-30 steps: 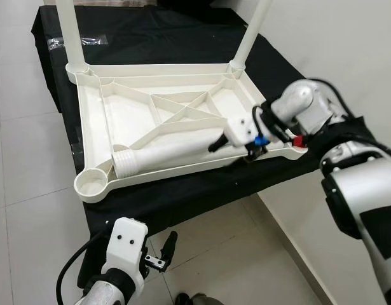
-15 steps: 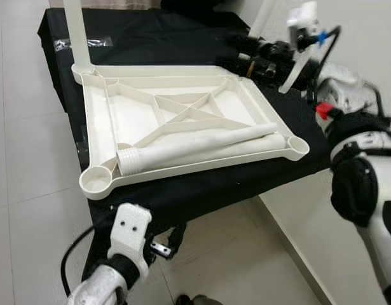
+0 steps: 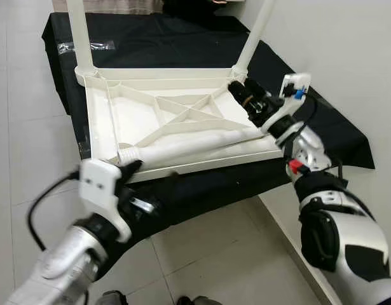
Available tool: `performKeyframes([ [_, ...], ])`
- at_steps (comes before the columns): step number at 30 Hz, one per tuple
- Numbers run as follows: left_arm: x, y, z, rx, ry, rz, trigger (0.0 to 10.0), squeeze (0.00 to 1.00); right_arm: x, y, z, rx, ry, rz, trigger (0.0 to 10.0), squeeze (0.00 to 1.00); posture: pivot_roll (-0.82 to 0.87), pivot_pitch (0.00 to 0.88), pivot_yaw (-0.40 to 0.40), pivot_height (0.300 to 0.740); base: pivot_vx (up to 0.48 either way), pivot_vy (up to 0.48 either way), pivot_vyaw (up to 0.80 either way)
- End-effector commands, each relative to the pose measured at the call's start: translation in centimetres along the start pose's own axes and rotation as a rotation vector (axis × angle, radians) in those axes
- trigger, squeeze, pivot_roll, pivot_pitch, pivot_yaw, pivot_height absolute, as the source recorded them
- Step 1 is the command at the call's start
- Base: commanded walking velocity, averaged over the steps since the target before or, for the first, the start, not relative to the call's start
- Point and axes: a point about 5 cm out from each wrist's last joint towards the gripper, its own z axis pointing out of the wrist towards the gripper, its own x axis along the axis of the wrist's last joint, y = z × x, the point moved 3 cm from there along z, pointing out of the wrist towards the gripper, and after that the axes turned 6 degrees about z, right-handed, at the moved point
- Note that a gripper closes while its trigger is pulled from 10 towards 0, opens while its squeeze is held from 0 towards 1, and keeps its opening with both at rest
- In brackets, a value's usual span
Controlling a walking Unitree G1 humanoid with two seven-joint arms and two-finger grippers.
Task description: Building children table
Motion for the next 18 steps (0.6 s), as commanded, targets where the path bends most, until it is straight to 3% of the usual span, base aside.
performKeyframes([
  [1, 0.0, -0.9, 0.0, -0.006, -0.021, -0.039, 10.0, 0.00, 0.4, 0.9, -0.8, -0.075, 0.063, 0.018, 10.0, 0.00, 0.14, 0.126, -0.214, 0.740, 0.000, 0.000, 0.00],
  [3, 0.0, -0.9, 0.0, -0.006, -0.021, -0.039, 10.0, 0.00, 0.4, 0.9, -0.8, -0.075, 0.063, 0.018, 10.0, 0.00, 0.14, 0.126, -0.214, 0.740, 0.000, 0.000, 0.00],
  [4, 0.0, -1.6, -0.1, -0.003, -0.032, -0.059, 10.0, 0.00, 0.4, 1.1, -1.1, -0.100, 0.085, 0.019, 10.0, 0.00, 0.14, 0.129, -0.210, 0.740, 0.000, 0.000, 0.00],
  [8, -0.7, -4.1, -0.4, -0.001, -0.062, -0.218, 10.0, 0.00, 0.6, 1.5, -2.2, -0.187, 0.140, 0.068, 10.0, 0.00, 0.14, 0.138, -0.210, 0.740, 0.000, 0.000, 0.00],
  [18, -2.5, -5.7, 0.5, -0.048, -0.118, -0.420, 10.0, 0.00, -0.4, 0.9, -2.7, -0.212, 0.117, 0.013, 10.0, 0.00, 0.13, 0.145, -0.199, 0.740, 0.000, 0.000, 0.00],
])
